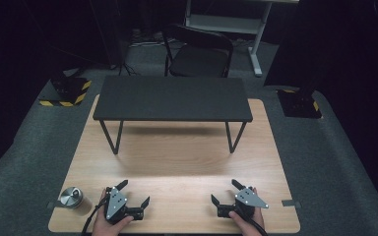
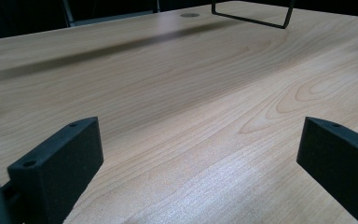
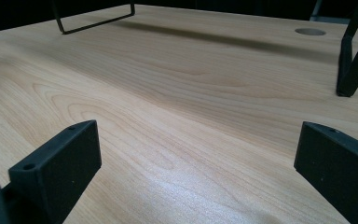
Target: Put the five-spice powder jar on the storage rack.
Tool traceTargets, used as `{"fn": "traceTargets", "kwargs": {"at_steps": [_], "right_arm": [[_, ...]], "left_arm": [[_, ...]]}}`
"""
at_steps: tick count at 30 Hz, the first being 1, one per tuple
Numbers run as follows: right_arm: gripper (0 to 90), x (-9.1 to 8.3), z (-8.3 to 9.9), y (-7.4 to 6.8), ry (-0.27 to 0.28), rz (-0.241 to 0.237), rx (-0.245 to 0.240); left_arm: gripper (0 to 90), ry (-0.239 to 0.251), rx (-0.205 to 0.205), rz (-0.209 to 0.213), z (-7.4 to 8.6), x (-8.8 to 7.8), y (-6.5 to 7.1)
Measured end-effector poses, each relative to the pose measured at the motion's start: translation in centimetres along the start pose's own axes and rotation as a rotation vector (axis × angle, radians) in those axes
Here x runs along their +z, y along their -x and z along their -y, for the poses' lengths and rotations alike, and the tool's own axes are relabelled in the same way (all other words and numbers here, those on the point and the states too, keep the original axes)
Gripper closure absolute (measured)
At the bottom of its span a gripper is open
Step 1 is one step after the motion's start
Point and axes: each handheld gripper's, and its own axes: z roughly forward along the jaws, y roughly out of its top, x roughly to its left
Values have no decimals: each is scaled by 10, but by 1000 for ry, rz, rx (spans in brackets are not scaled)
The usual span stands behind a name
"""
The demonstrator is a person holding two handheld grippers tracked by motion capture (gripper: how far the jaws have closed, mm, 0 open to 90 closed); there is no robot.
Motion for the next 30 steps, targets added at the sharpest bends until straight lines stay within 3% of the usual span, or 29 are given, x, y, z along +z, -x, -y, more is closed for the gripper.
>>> {"fn": "traceTargets", "kwargs": {"at_steps": [4, 10, 16, 30], "right_arm": [[4, 0, 2, 2, 11, -5, 17], [4, -1, 2, 2, 12, -14, -7], [4, -1, 3, 4, 14, -20, 7], [4, -1, 3, 5, 16, -27, 5]], "left_arm": [[5, 4, -1, -2, 1, -1, 0], [8, 19, 16, 5, 2, -3, 1], [8, 43, 31, 10, 0, -8, 3], [6, 158, 23, -42, -12, -32, -3]]}}
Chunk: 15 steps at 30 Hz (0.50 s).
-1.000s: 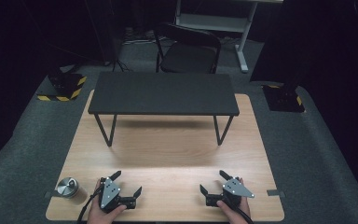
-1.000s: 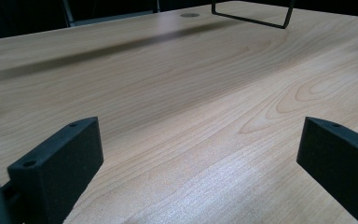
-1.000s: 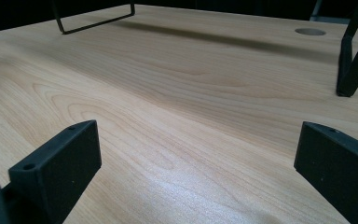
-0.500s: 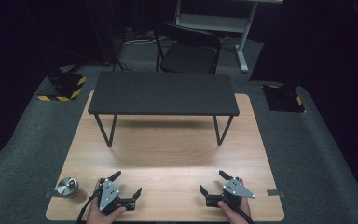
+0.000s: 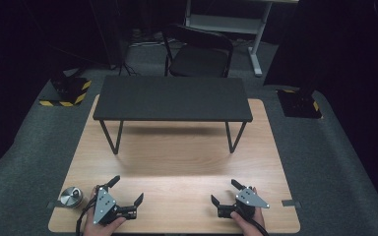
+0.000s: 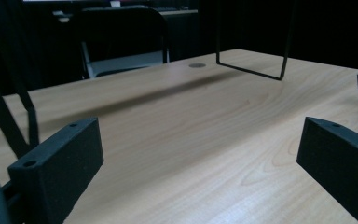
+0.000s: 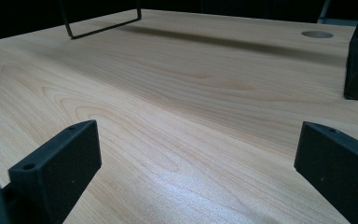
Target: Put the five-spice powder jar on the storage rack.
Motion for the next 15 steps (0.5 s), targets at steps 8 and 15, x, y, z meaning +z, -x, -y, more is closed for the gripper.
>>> {"fn": "traceTargets", "kwargs": {"at_steps": [8, 15], "right_arm": [[4, 0, 0, -1, 2, 5, 1], [4, 0, 1, -1, 3, 5, 0]], "left_arm": [[5, 33, -2, -49, -7, -16, -7], [5, 53, -5, -116, -12, -43, -19]]}}
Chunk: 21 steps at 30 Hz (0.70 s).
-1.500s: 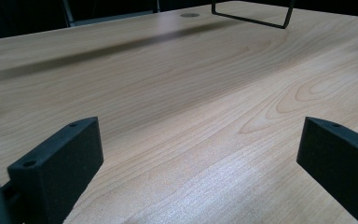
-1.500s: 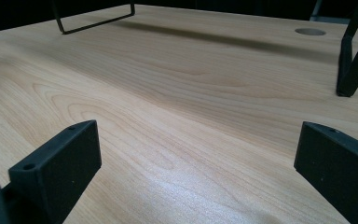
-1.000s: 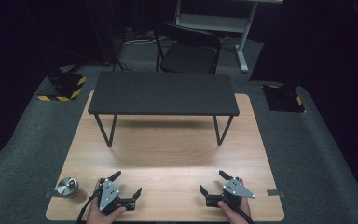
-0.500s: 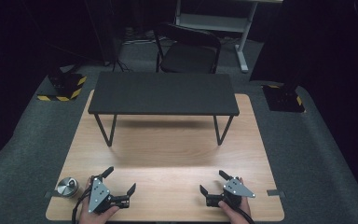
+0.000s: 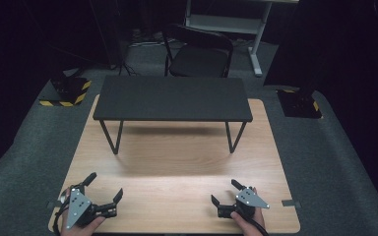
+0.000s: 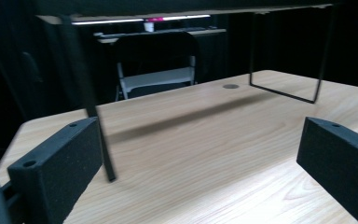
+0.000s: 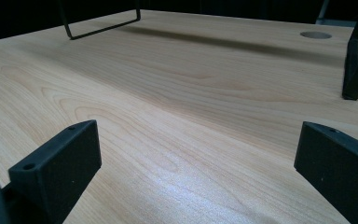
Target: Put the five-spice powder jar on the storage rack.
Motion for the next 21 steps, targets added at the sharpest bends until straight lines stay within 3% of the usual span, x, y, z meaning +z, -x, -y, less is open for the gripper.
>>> {"fn": "traceTargets", "kwargs": {"at_steps": [16, 21], "right_arm": [[4, 0, 0, -1, 1, 3, 1], [4, 0, 0, -1, 1, 3, -1]], "left_arm": [[6, -3, 32, -80, 7, -36, -19], [5, -10, 21, -104, 15, -45, -25]]}}
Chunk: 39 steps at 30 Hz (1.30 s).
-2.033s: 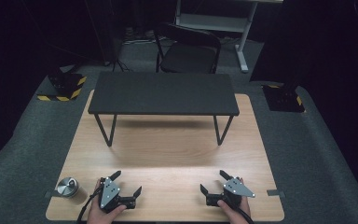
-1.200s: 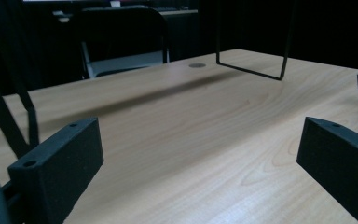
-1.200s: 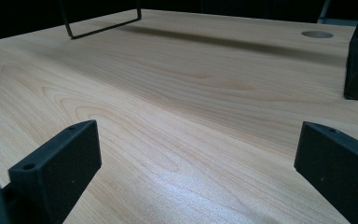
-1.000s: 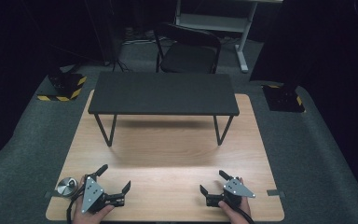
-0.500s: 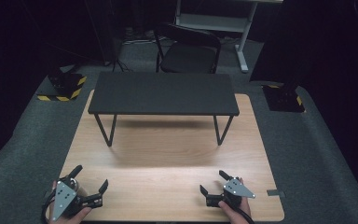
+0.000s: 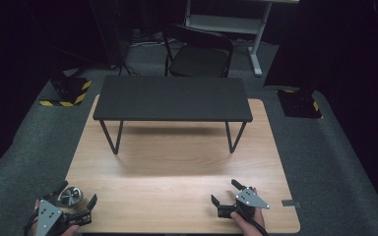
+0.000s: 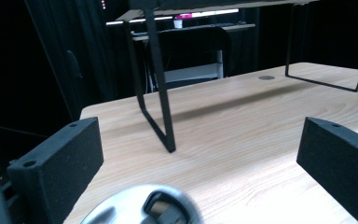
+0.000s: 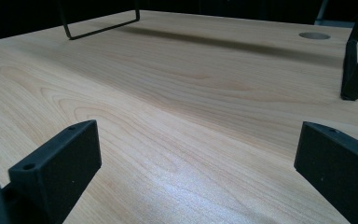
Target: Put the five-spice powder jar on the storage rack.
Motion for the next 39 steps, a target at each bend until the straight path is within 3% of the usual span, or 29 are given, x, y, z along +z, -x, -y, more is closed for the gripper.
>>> {"fn": "traceTargets", "kwargs": {"at_steps": [10, 22, 39], "right_arm": [[4, 0, 0, 0, 3, 2, -2], [4, 0, 1, -1, 3, 5, 0], [4, 0, 1, 0, 7, -1, 1]], "left_arm": [[5, -16, -34, -31, 13, -9, -11], [6, -9, -77, -14, 35, -14, -24], [21, -53, -51, 30, 50, -12, -30]]}}
